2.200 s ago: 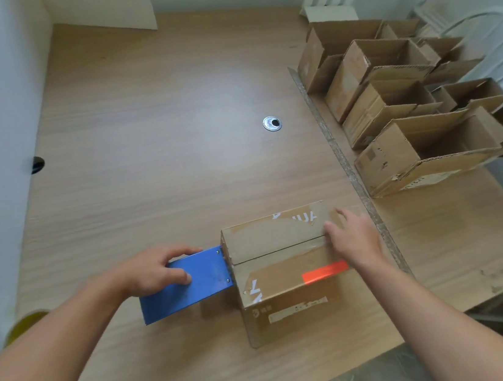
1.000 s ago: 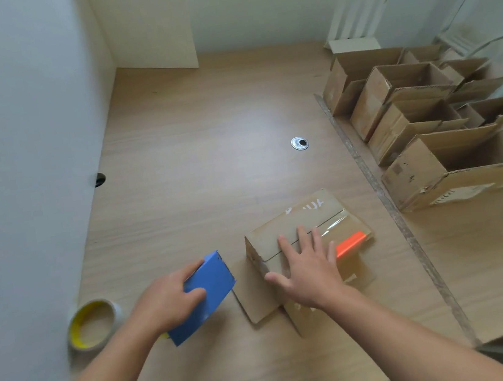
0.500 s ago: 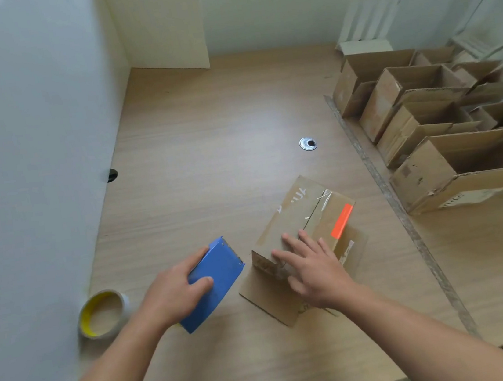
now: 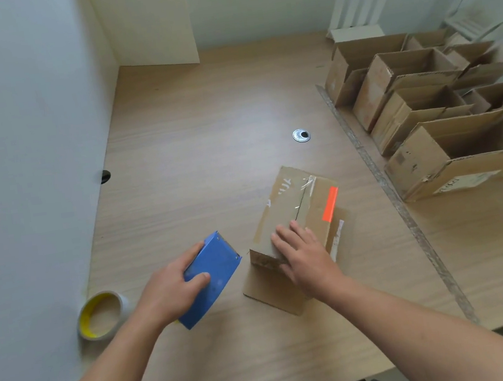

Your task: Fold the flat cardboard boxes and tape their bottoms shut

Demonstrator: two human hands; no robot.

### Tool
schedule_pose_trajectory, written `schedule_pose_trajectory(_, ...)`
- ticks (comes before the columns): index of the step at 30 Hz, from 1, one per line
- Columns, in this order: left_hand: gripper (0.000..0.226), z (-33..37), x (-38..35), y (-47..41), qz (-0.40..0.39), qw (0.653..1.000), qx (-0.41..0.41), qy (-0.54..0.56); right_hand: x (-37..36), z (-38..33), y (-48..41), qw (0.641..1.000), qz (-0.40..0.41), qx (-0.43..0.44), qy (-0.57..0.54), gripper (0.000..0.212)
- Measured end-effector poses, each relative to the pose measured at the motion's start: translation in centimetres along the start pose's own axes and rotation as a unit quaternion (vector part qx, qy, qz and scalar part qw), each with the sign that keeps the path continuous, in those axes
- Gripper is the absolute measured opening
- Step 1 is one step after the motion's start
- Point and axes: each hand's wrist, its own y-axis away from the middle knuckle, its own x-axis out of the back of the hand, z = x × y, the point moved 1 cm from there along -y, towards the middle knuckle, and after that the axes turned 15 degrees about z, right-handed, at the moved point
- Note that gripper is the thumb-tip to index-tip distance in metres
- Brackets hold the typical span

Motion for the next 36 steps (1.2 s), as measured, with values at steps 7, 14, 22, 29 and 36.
schedule_pose_trajectory(7, 0.062, 0.8, 0.0, 0.1, -0.007, 0.997, -0.074, 0.0, 1.1, 2.2, 0.2, 0.997, -0.022, 0.075, 0.024, 0.077)
schedule_pose_trajectory(14, 0.063, 1.2, -0.8, 0.0, 0.003, 0.994, -0.109, 0.007, 2.0, 4.3, 3.6, 0.993, 0.061, -0.086, -0.06, 0.07)
schedule_pose_trajectory(22, 0.058, 2.2, -1.2, -0.2, -0.021, 0.984, -0.178, 0.011, 3.2, 5.9, 6.5, 0.943, 0.165, -0.235, -0.168, 0.054)
schedule_pose_trajectory(29, 0.061, 4.0, -1.0, -0.7, -0.039, 0.956, -0.288, -0.026, 5.2, 6.5, 4.3, 0.948, 0.126, -0.217, -0.195, 0.044)
schedule_pose_trajectory(36, 0.062, 4.7, -2.0, -0.6, -0.041, 0.949, -0.314, -0.018, 3.9, 6.0, 4.7, 0.961, 0.091, -0.179, -0.188, 0.032)
